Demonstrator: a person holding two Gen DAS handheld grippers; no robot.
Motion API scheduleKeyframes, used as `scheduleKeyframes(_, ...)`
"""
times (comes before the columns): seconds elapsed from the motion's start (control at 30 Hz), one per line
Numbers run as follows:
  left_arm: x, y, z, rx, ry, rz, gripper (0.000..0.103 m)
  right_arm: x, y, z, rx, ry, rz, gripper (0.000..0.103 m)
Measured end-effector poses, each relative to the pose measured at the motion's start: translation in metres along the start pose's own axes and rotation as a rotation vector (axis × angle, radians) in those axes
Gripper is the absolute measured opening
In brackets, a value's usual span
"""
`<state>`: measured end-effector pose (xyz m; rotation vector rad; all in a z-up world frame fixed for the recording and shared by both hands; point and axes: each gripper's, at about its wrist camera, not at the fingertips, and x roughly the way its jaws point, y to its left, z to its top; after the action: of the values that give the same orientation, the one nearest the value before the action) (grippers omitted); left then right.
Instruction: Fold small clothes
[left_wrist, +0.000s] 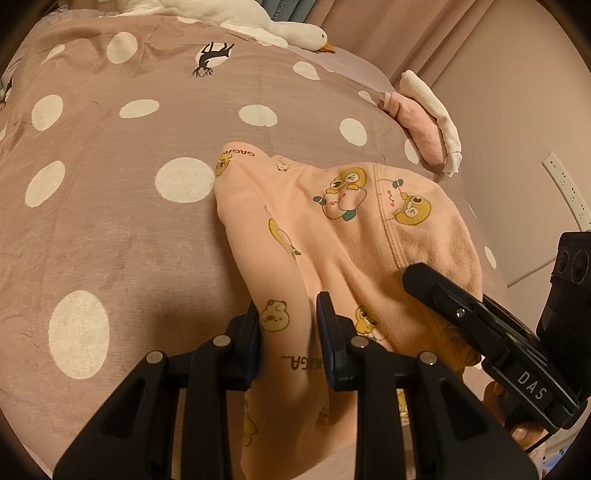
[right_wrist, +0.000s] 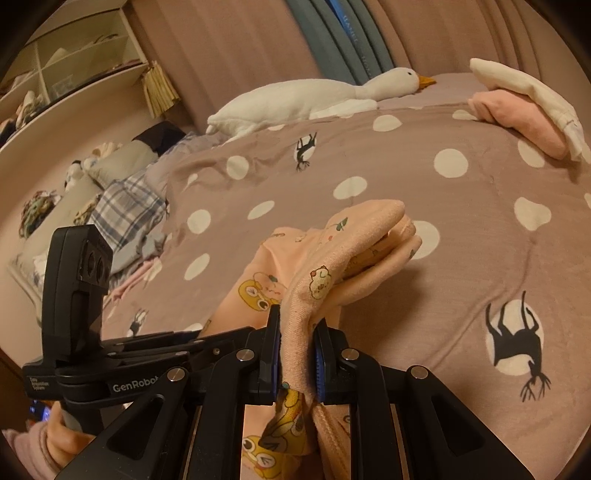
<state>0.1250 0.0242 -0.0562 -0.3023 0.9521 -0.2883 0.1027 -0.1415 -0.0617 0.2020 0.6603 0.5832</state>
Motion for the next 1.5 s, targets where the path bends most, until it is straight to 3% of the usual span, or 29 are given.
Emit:
scheduleKeyframes(0.57,0.009,0.024,-0.001,-0.042,0.016,0.011,0.025,0.022,0.010,-0.003,-0.011,0.043,-0.027,0.017)
scheduleKeyframes(1.17,0.021,0.034,-0.010,-0.017,0.040,0.058,0.027,0.031,-0.018,-0.015,0.119,0.104,-0.045,0.017)
scheduleKeyframes(1.5,0.023,0.036,-0.013,-0.015,0.048,0.078,0.033,0.033,-0.037,-0.022,0.206,0.136,-0.083,0.017)
